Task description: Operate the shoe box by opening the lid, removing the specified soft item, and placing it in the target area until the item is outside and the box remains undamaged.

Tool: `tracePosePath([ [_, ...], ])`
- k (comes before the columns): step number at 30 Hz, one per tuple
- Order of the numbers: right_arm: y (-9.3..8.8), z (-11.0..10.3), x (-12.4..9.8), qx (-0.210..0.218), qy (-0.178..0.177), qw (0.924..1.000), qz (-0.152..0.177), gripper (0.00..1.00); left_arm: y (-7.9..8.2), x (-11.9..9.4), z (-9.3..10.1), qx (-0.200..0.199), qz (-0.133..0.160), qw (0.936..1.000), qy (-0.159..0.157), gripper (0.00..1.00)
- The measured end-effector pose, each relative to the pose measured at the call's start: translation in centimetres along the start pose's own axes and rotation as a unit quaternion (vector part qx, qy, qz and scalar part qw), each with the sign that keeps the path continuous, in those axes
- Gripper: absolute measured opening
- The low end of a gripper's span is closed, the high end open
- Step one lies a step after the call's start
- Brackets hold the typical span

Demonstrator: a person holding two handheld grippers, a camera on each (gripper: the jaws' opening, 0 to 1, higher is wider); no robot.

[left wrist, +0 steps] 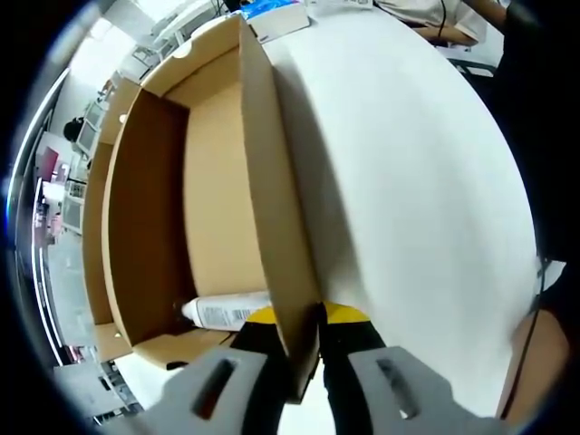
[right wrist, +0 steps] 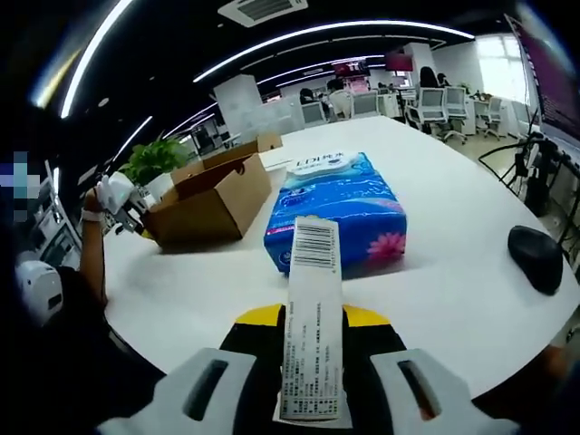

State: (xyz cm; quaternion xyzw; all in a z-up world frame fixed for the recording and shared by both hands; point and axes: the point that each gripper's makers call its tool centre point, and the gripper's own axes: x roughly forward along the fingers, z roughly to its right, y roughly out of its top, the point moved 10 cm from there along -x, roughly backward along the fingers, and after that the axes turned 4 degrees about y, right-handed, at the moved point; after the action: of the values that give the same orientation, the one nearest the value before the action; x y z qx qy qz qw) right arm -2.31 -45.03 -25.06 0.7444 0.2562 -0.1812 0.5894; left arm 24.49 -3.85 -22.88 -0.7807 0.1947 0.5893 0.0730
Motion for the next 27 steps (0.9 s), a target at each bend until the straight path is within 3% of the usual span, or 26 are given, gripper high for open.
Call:
tracePosePath([
  [1,0.0,0.0,0.0,-0.017,-0.011,0.9998,-0.009,0.22,0.0,0.0,0.0,0.000,0.000,1.0000,0.000,0.10],
  [6,0.2,0.1,0.0,-0.021,-0.003,0.9998,-0.003,0.22,0.0,0.0,0.0,0.001,0.000,1.0000,0.000,0.10],
  [15,0.6,0.3,-0.4,-0.058,-0.021,0.9980,-0.014,0.22,0.0,0.0,0.0,0.001,0.000,1.0000,0.000,0.10],
  [27,1.9,0.6,-2.1,-0.084,-0.047,0.9953,0.010,0.24,0.0,0.0,0.0,0.001,0.000,1.0000,0.000,0.10],
])
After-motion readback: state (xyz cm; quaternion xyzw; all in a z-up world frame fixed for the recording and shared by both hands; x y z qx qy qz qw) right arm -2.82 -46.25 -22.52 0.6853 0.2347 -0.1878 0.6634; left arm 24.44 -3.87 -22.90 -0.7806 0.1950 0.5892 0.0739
